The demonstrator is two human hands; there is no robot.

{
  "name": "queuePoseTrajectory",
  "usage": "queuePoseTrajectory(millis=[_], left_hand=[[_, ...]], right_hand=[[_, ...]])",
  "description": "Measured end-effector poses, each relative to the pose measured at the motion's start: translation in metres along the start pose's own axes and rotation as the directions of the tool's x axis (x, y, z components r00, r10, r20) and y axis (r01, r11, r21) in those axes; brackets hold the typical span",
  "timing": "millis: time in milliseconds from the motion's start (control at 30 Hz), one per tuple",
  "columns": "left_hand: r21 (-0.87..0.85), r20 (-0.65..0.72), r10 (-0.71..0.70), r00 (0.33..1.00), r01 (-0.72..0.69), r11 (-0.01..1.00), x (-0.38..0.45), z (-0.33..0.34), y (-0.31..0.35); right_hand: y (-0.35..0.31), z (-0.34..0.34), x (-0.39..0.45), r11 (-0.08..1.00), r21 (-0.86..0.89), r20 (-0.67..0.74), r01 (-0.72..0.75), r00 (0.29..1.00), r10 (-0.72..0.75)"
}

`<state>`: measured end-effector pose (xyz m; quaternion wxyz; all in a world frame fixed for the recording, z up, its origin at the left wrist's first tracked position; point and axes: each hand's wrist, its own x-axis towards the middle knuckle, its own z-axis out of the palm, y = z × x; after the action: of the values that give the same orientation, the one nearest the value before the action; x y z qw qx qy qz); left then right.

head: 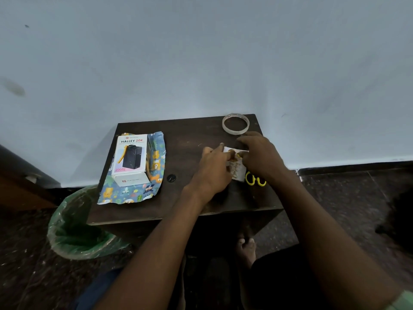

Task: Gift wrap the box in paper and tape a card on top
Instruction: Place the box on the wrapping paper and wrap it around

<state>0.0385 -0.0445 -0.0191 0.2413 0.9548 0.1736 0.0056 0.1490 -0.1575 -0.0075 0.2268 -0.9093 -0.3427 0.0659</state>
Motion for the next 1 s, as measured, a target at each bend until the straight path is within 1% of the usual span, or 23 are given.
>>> queuePoseTrajectory(millis=[100,233,333,467,533,600,667,733,900,933,967,1000], left_hand=[[0.018,-0.004,-0.024,1.000,0.024,1.000,0.004,0.004,0.002],[0.026,-0.070,-0.048,0.996,0.050,0.998,0.003,0.007,0.002],[0.006,-0.059,-0.061,0.996,0.061,0.998,-0.003,0.007,0.001],[0.002,-0.065,0.005,0.998,-0.005,1.000,-0.014,0.004,0.001],[0.013,-0.124,0.049,0.991,-0.048,0.999,-0.021,-0.001,0.002],[0.008,-0.204,0.039,0.978,-0.038,0.999,-0.028,-0.010,0.000],[0.019,-0.293,-0.004,0.956,0.010,1.000,-0.033,-0.019,-0.005],[0.035,-0.355,-0.031,0.934,0.047,0.998,-0.036,-0.031,-0.013],[-0.004,-0.416,-0.149,0.897,0.162,0.987,-0.046,-0.060,-0.032],[-0.009,-0.459,-0.164,0.873,0.180,0.984,-0.048,-0.063,-0.039],[-0.003,-0.521,-0.178,0.834,0.207,0.978,-0.051,-0.067,-0.045],[0.014,-0.587,-0.208,0.782,0.267,0.964,-0.054,-0.072,-0.053]], right_hand=[[0.000,-0.003,-0.021,0.999,-0.019,-0.041,-0.046,0.998,0.045],[-0.004,-0.004,-0.041,0.996,-0.083,0.003,-0.039,0.999,0.040],[-0.009,-0.003,-0.046,0.992,-0.118,-0.002,-0.043,0.999,0.043],[-0.018,-0.003,-0.049,0.979,-0.177,-0.037,-0.097,0.995,0.092],[-0.030,-0.001,-0.047,0.967,-0.236,-0.071,-0.093,0.994,0.078],[-0.045,0.005,-0.043,0.964,-0.262,-0.079,-0.050,0.996,0.031],[-0.059,0.013,-0.038,0.972,-0.234,-0.054,-0.007,0.999,-0.006],[-0.073,0.019,-0.033,0.985,-0.169,-0.043,0.021,0.999,-0.029],[-0.108,0.033,-0.019,0.996,0.031,-0.059,0.084,0.995,-0.082],[-0.114,0.037,-0.017,0.993,0.068,-0.054,0.098,0.994,-0.094],[-0.120,0.040,-0.017,0.988,0.113,-0.045,0.102,0.994,-0.097],[-0.128,0.042,-0.016,0.981,0.166,-0.033,0.103,0.995,-0.099]])
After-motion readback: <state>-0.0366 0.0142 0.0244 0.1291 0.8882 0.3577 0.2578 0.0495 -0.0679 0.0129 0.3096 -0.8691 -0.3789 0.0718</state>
